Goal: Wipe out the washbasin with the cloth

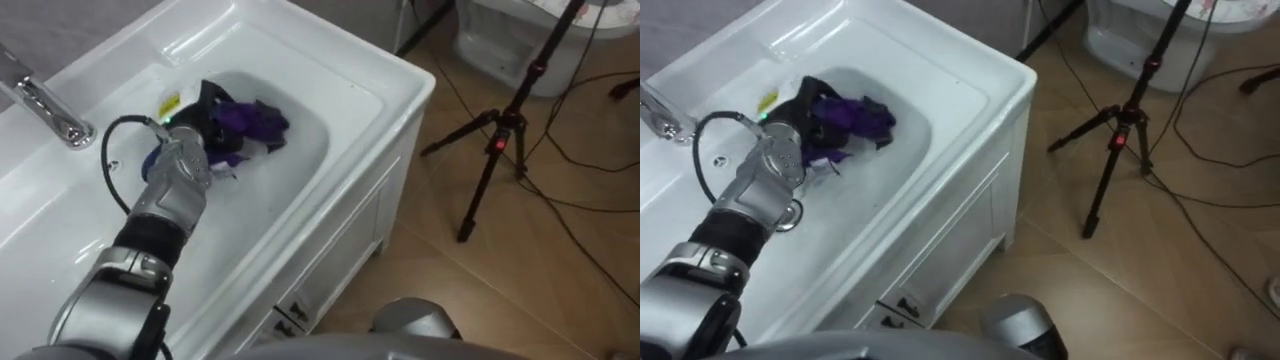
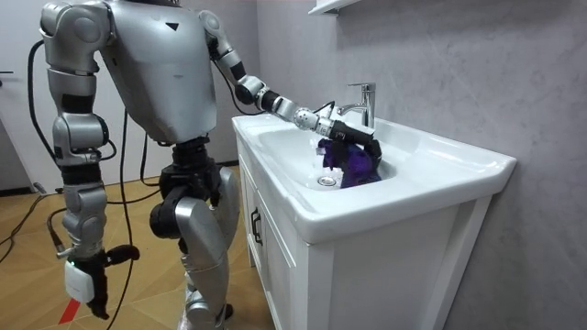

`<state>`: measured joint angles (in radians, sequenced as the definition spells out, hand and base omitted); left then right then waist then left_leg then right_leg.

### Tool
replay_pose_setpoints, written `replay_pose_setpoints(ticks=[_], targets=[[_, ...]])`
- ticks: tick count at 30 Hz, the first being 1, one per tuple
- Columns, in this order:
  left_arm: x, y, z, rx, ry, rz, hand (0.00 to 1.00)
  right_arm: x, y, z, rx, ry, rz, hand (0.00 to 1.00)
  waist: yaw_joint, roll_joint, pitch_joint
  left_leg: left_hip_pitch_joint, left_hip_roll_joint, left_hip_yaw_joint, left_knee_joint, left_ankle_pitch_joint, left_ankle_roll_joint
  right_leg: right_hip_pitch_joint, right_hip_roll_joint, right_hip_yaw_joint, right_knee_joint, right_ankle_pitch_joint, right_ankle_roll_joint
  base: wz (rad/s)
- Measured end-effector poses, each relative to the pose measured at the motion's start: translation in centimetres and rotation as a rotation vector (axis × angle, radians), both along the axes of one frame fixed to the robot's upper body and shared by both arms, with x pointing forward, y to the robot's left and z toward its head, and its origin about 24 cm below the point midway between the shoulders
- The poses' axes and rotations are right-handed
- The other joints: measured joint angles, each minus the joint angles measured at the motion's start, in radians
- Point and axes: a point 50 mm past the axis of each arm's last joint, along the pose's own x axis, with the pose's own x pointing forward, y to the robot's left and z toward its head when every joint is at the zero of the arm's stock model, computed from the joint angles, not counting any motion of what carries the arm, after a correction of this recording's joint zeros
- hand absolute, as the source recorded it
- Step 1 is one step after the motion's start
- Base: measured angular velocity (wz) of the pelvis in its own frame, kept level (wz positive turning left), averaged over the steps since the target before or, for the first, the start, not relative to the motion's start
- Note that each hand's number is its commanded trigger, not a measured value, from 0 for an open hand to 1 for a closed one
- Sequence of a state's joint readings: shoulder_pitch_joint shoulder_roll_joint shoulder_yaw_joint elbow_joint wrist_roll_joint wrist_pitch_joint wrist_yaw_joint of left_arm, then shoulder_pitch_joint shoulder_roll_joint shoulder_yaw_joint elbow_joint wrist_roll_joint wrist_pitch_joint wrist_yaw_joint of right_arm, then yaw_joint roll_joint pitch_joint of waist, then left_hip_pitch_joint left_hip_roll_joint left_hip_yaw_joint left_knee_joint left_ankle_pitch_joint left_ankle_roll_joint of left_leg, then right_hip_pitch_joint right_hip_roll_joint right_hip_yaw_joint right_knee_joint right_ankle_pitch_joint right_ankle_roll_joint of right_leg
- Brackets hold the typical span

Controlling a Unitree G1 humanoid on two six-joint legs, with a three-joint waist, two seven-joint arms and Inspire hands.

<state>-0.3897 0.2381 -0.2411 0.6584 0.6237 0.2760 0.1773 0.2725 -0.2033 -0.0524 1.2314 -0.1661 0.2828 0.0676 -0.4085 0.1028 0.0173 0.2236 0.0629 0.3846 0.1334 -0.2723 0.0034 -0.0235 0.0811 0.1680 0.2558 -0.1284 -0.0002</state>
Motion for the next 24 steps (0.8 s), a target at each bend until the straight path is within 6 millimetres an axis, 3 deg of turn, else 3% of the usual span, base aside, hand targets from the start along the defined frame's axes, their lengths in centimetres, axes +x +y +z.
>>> replay_pose_setpoints(ticks=[10,16,21,24], targets=[[-0.4,1.8,-0.6,0.148,0.036,0.003,1.00,1.3,-0.2,0.0,-0.011,-0.065,0.004,0.00,0.003,0.003,0.0031,-0.001,0.000,0.024,0.000,0.000,-0.001,-0.007,0.006,0.023,-0.004,0.000,0.001,-0.07],[-0.7,2.3,-1.0,0.223,0.060,-0.013,1.00,2.3,-0.3,-0.1,-0.029,-0.097,0.008,0.00,0.009,0.000,-0.0005,-0.005,0.000,0.027,0.001,0.000,-0.001,-0.013,0.009,0.023,-0.005,0.001,-0.001,-0.02],[-1.6,2.8,-2.2,0.232,0.100,-0.005,1.00,1.9,-0.4,0.0,-0.051,-0.089,-0.002,0.00,0.009,0.003,-0.0068,0.016,0.010,0.027,0.001,0.000,-0.001,0.014,0.014,0.024,-0.023,0.008,-0.007,-0.05],[-2.0,3.1,-2.7,0.242,0.105,0.005,1.00,2.2,-0.4,-0.1,-0.052,-0.095,-0.003,0.00,0.009,-0.003,-0.0046,0.015,0.012,0.024,0.002,0.001,-0.003,0.013,0.014,0.024,-0.020,0.009,-0.009,-0.01]])
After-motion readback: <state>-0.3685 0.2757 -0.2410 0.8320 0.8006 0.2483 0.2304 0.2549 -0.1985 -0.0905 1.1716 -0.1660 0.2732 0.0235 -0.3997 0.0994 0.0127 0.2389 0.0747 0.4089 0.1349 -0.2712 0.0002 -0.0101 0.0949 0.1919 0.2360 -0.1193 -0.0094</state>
